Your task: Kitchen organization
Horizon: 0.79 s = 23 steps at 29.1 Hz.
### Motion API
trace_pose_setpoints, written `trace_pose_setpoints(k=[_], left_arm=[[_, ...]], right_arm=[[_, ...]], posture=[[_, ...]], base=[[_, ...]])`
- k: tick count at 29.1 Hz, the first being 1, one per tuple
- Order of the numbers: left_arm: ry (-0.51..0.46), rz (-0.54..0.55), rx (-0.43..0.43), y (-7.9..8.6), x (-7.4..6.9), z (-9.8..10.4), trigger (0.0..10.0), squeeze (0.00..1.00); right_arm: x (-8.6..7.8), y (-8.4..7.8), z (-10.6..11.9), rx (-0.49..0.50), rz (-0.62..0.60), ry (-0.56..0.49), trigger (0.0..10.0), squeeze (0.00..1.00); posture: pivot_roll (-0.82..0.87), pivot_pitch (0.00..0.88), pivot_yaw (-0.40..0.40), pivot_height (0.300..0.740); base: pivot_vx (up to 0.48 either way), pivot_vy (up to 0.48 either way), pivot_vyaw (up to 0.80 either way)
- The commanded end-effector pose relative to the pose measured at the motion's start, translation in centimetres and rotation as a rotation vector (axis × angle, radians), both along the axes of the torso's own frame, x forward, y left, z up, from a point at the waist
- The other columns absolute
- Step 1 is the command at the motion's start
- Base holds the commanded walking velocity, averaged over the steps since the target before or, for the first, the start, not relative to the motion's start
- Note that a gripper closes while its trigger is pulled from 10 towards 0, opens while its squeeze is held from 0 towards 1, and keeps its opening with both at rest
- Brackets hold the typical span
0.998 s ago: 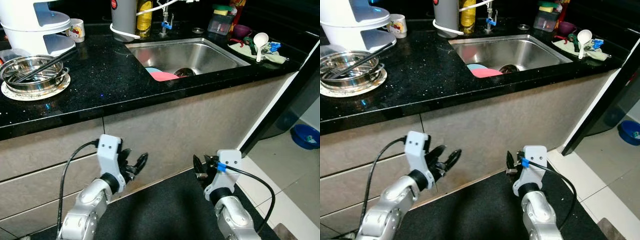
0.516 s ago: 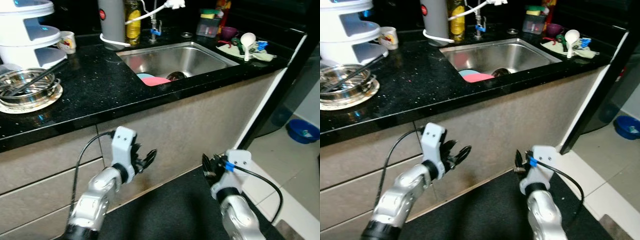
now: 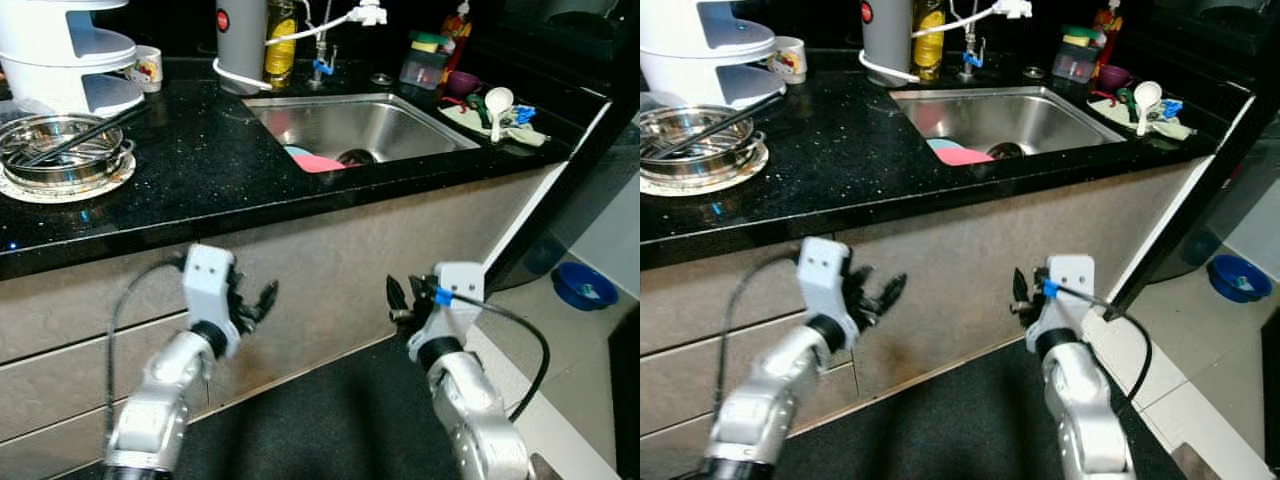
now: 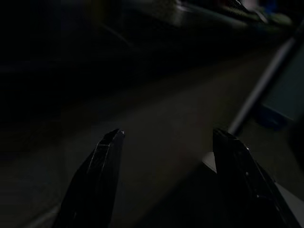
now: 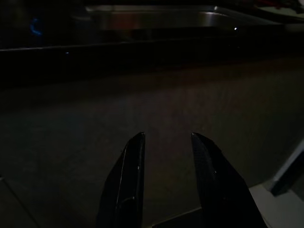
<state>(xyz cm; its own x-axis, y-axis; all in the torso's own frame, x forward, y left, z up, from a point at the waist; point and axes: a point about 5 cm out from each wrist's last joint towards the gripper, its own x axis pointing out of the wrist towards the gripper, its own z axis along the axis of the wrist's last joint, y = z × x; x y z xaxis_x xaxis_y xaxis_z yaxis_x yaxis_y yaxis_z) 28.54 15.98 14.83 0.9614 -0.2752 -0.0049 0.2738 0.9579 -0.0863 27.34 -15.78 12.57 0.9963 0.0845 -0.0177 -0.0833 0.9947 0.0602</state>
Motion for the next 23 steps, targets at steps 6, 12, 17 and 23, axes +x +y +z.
trace_pose_setpoints(k=[6, 12, 17, 23], left_arm=[[-0.071, 0.026, 0.003, 0.9, -0.2, 2.7, 10.0, 0.0], [-0.073, -0.014, 0.01, -0.3, -0.4, 2.9, 10.0, 0.0], [-0.042, -0.046, 0.007, -1.3, -0.7, 2.3, 10.0, 0.0], [-0.037, -0.054, 0.075, -1.5, -0.5, 1.7, 10.0, 0.0]], right_arm=[[-0.6, -1.5, 1.1, -0.006, -0.041, -0.026, 10.0, 0.0], [-0.8, -0.4, 1.9, -0.015, 0.007, -0.045, 10.0, 0.0], [-1.3, 1.0, 1.9, -0.016, 0.037, -0.038, 10.0, 0.0], [-1.9, 1.5, 1.5, -0.015, 0.041, -0.019, 10.0, 0.0]], posture=[[0.12, 0.028, -0.162, 0.74], [0.11, 0.031, -0.16, 0.74], [0.07, 0.034, -0.144, 0.74], [0.06, 0.02, -0.136, 0.74]], base=[[0.0, 0.0, 0.0], [0.0, 0.0, 0.0], [0.0, 0.0, 0.0], [0.0, 0.0, 0.0]])
